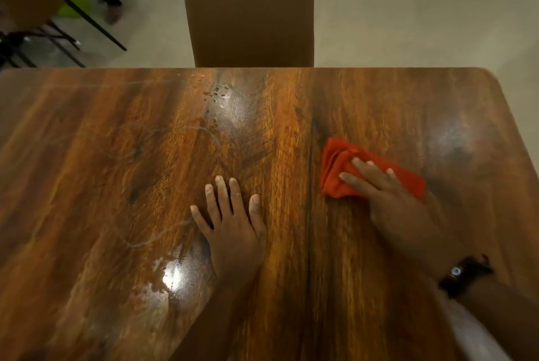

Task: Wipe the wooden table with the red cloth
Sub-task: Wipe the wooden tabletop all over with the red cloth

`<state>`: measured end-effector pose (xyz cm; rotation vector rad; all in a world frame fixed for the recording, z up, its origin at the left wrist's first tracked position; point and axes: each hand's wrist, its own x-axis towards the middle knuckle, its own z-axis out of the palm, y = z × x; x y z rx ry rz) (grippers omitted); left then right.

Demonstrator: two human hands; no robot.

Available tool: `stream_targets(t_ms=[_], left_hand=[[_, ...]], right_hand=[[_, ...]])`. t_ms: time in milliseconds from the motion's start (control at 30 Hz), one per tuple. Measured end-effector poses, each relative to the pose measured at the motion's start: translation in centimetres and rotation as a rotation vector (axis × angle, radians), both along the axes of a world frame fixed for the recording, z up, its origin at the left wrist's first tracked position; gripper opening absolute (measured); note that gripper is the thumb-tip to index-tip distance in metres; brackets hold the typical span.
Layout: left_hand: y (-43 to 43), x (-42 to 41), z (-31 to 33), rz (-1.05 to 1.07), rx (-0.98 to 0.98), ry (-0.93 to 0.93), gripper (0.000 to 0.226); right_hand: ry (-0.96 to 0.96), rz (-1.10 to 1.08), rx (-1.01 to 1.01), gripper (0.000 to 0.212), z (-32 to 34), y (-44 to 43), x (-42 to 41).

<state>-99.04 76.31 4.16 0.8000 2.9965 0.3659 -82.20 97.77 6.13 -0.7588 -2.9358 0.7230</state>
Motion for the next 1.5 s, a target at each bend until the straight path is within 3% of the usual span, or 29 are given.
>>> stream_targets(t_ms=[133,267,333,433,600,767,1000,1167,1367,1500], left_hand=[[0.0,0.0,-0.2,-0.004,-0.003,0.002,0.068],[0.0,0.0,-0.4,0.012,0.029,-0.004,0.069],[0.1,0.0,-0.5,0.018,0.036,0.002,0.068],[0.1,0.0,-0.5,0.017,0.040,-0.001,0.068],[0.2,0.1,-0.3,0.022,0.023,0.023,0.067],[0.0,0.0,-0.3,0.005,0.015,0.012,0.066],[-0.1,-0.1,-0.3,-0.003,0.028,0.028,0.066],[0.0,-0.1,-0.1,0.011,0.050,0.040,0.058],[-5.0,4.6,1.1,-0.177,0.273,-0.008,0.043],[-11.5,10.3,2.2,-0.214,0.330,-0.117,0.045]], right_hand=[[0.019,-0.232,0.043,0.061,0.1,8.9,-3.2],[0.101,-0.370,-0.035,0.049,-0.3,15.3,-13.5],[0.139,-0.333,-0.064,0.047,-0.2,13.9,-18.7],[0.109,-0.113,-0.048,0.047,0.1,7.2,-21.6],[0.130,0.167,-0.019,0.059,-0.1,-3.2,-12.3],[-0.008,0.173,0.068,0.060,0.4,-0.3,-0.9],[0.040,-0.077,-0.002,0.045,-0.6,4.8,-9.4],[0.103,0.085,-0.074,0.042,-0.6,-3.5,-9.2],[0.032,0.263,-0.083,0.050,-0.1,-13.1,5.8],[-0.013,0.237,-0.012,0.057,0.5,-12.5,13.8]])
